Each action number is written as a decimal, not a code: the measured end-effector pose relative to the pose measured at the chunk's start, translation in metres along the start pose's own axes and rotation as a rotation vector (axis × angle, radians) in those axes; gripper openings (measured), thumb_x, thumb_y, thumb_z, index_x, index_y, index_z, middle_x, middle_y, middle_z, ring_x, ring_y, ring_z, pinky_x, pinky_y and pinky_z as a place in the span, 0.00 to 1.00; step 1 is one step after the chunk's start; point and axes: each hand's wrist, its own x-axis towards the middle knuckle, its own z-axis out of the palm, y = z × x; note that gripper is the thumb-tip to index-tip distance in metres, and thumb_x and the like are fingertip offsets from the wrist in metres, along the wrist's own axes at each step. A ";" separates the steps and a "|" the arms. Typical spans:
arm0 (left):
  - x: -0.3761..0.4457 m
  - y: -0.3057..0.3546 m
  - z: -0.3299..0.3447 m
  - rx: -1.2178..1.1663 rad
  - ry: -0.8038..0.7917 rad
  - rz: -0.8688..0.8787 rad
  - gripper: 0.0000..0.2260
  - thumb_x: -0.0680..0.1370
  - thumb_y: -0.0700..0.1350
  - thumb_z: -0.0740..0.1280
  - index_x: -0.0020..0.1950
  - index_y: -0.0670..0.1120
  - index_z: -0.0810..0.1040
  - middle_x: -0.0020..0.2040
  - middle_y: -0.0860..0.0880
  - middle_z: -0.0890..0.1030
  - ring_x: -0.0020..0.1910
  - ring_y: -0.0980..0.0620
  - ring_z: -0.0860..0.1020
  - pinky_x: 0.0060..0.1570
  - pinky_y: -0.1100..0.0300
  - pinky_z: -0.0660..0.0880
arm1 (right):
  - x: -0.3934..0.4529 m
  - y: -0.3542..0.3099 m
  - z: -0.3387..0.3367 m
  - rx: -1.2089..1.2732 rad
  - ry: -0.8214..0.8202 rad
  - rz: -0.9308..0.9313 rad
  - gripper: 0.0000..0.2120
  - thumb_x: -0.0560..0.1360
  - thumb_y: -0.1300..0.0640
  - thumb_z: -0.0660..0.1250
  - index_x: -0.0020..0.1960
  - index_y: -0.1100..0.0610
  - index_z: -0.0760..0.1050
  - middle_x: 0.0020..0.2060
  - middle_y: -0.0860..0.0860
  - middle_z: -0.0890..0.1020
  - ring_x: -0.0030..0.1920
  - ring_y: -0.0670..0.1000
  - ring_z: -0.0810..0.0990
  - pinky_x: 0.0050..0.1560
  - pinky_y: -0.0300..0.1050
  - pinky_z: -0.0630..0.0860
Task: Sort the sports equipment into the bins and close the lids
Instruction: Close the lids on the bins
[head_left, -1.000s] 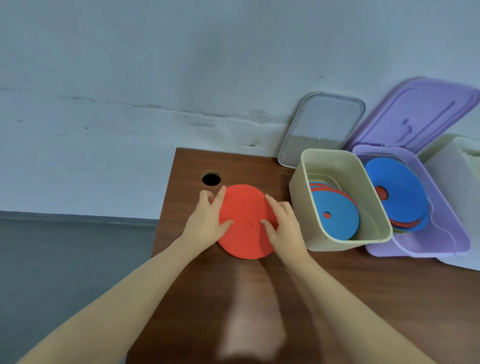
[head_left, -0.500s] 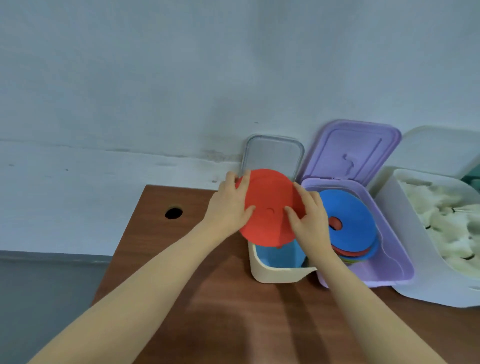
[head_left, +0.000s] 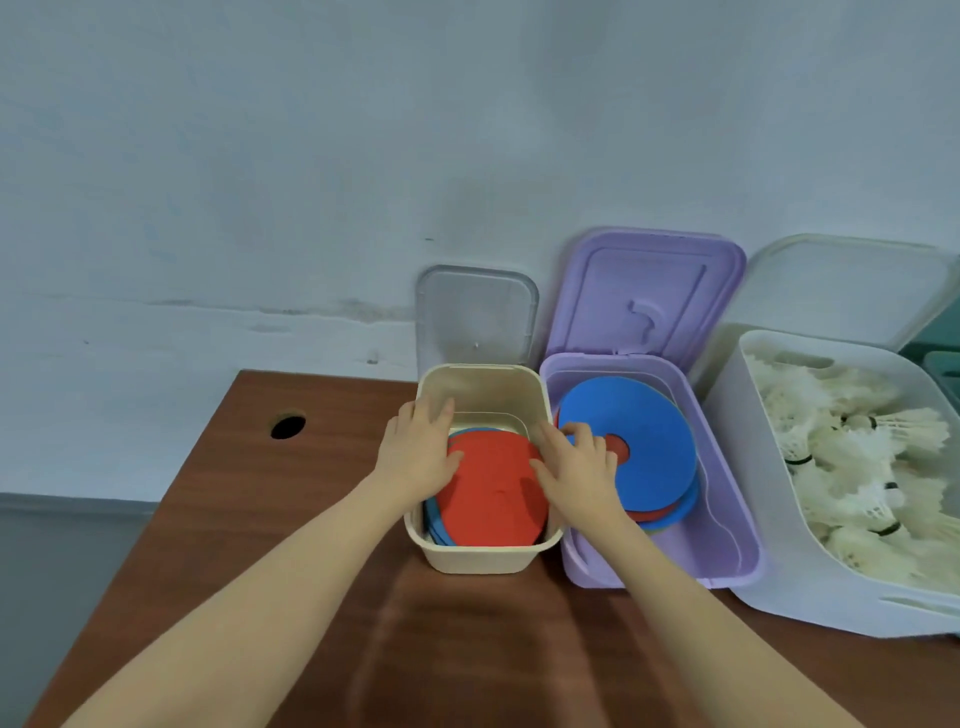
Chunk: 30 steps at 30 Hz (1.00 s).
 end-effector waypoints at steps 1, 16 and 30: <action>0.001 -0.002 0.000 0.001 0.018 0.014 0.29 0.76 0.55 0.61 0.74 0.48 0.56 0.71 0.43 0.60 0.66 0.42 0.63 0.62 0.51 0.63 | 0.001 0.002 -0.001 0.010 -0.003 -0.012 0.22 0.77 0.48 0.59 0.70 0.47 0.62 0.61 0.54 0.67 0.58 0.58 0.67 0.59 0.53 0.62; 0.096 -0.021 -0.082 -0.024 0.167 -0.024 0.32 0.79 0.54 0.58 0.76 0.44 0.47 0.74 0.39 0.54 0.67 0.37 0.63 0.64 0.46 0.61 | 0.128 -0.036 -0.051 0.349 0.173 -0.135 0.30 0.76 0.58 0.62 0.75 0.56 0.55 0.68 0.59 0.66 0.66 0.59 0.66 0.64 0.52 0.66; 0.135 -0.040 -0.065 -0.338 0.126 0.024 0.26 0.81 0.54 0.52 0.76 0.47 0.49 0.67 0.38 0.65 0.59 0.37 0.72 0.57 0.46 0.71 | 0.154 -0.041 -0.023 0.481 0.088 -0.023 0.36 0.76 0.54 0.63 0.76 0.52 0.45 0.68 0.57 0.62 0.63 0.61 0.69 0.66 0.58 0.64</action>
